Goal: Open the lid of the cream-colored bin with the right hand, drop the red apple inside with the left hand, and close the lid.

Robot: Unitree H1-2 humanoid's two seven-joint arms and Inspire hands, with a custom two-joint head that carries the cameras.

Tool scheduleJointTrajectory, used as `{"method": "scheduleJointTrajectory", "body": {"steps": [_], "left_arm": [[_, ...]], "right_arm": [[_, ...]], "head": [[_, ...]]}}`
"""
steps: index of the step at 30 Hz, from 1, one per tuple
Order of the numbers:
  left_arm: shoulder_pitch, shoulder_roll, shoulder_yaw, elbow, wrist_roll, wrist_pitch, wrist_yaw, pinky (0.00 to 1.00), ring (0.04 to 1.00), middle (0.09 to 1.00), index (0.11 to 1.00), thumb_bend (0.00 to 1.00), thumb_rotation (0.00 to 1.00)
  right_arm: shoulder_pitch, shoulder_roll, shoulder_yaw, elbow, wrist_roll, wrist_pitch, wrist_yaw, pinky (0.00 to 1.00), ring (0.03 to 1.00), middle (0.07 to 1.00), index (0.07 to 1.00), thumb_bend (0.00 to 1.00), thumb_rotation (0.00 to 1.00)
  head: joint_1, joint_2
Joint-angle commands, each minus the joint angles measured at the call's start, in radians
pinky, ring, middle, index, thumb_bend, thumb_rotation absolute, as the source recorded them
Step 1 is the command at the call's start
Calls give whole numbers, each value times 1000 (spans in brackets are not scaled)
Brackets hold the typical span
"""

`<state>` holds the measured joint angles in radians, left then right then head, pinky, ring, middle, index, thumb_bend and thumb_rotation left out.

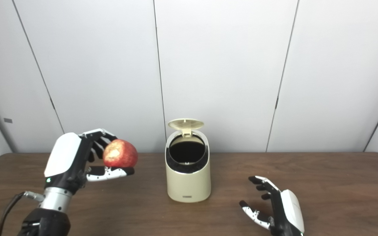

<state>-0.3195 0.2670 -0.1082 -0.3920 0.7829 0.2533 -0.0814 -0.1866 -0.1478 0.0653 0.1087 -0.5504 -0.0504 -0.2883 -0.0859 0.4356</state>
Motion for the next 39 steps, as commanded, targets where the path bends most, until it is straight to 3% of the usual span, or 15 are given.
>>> {"method": "scheduleJointTrajectory", "body": {"steps": [1, 5, 14, 19, 29, 39], "left_arm": [[-46, -4, 4, -41, 20, -21, 17, 292, 408, 476, 492, 503, 0], [-61, -51, -22, -39, 22, -32, 19, 294, 409, 476, 490, 503, 0], [-106, -155, -67, -9, 57, -13, 9, 293, 408, 477, 491, 503, 0], [-118, -186, -86, 33, 68, -20, 29, 277, 402, 475, 493, 502, 0], [-160, -236, -101, 136, 99, -12, 60, 245, 374, 474, 499, 500, 0], [-209, -247, -102, 269, 88, -25, 125, 231, 364, 467, 503, 499, 0]], "right_arm": [[3, 6, 1, 4, -1, -23, -22, 603, 715, 749, 734, 292, 147], [3, 2, -1, 8, 1, -25, -23, 598, 715, 750, 734, 288, 194], [10, 0, -2, -7, -4, -12, -19, 595, 715, 753, 737, 286, 148], [11, 0, 0, -7, -3, -13, -18, 587, 712, 756, 738, 295, 118], [13, -1, 4, 1, -10, -20, -25, 575, 696, 748, 738, 296, 201], [19, 2, 11, -7, -16, -19, -24, 601, 715, 753, 738, 291, 229]], "head": [[1, 4], [11, 8], [12, 12], [10, 11], [1, 3], [-13, 0]]}}
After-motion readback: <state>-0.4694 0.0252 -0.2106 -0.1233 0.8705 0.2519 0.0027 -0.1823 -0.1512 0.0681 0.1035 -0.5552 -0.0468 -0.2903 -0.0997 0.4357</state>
